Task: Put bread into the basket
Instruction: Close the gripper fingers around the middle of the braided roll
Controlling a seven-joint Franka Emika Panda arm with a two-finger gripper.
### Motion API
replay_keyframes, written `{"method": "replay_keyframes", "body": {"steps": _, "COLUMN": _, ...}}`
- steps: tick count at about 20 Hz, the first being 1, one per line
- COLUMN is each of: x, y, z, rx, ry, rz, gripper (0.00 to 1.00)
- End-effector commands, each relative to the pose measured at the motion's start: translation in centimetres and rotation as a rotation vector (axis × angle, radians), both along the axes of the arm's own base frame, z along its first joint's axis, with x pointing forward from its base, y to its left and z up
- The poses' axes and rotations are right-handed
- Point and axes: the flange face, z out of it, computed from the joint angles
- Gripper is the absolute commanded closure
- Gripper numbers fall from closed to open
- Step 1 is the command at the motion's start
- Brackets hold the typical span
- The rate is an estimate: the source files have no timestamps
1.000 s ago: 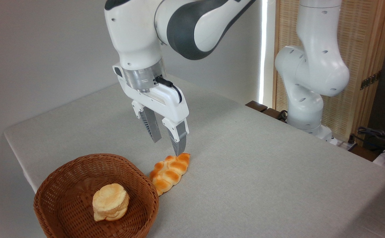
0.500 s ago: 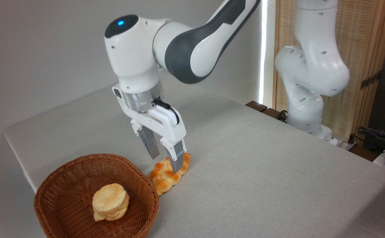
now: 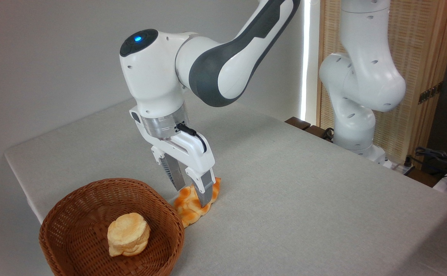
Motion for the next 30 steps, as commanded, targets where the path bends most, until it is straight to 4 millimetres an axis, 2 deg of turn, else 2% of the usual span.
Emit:
{"method": "replay_keyframes", "body": {"steps": 1, "x": 0.2, "y": 0.2, "z": -0.2, "rx": 0.015, "ry": -0.008, "rz": -0.010, "gripper": 0.00}}
{"method": "replay_keyframes", "body": {"steps": 8, "x": 0.1, "y": 0.3, "z": -1.2, "rx": 0.048, "ry": 0.010, "rz": -0.028, "gripper": 0.01}}
{"method": "replay_keyframes", "body": {"steps": 10, "x": 0.1, "y": 0.3, "z": -1.2, "rx": 0.049, "ry": 0.010, "rz": -0.029, "gripper": 0.18}}
{"method": "replay_keyframes", "body": {"steps": 12, "x": 0.1, "y": 0.3, "z": -1.1, "rx": 0.045, "ry": 0.011, "rz": -0.057, "gripper": 0.53}}
{"method": "replay_keyframes", "body": {"steps": 13, "x": 0.1, "y": 0.3, "z": -1.2, "rx": 0.043, "ry": 0.013, "rz": -0.072, "gripper": 0.61}}
{"method": "replay_keyframes", "body": {"steps": 25, "x": -0.4, "y": 0.5, "z": -0.9, "rx": 0.044, "ry": 0.041, "rz": -0.082, "gripper": 0.63}}
{"method": "replay_keyframes", "body": {"steps": 27, "x": -0.9, "y": 0.3, "z": 0.0, "rx": 0.042, "ry": 0.058, "rz": -0.085, "gripper": 0.63}}
{"method": "replay_keyframes", "body": {"steps": 30, "x": -1.4, "y": 0.2, "z": 0.9, "rx": 0.038, "ry": 0.064, "rz": -0.102, "gripper": 0.68}}
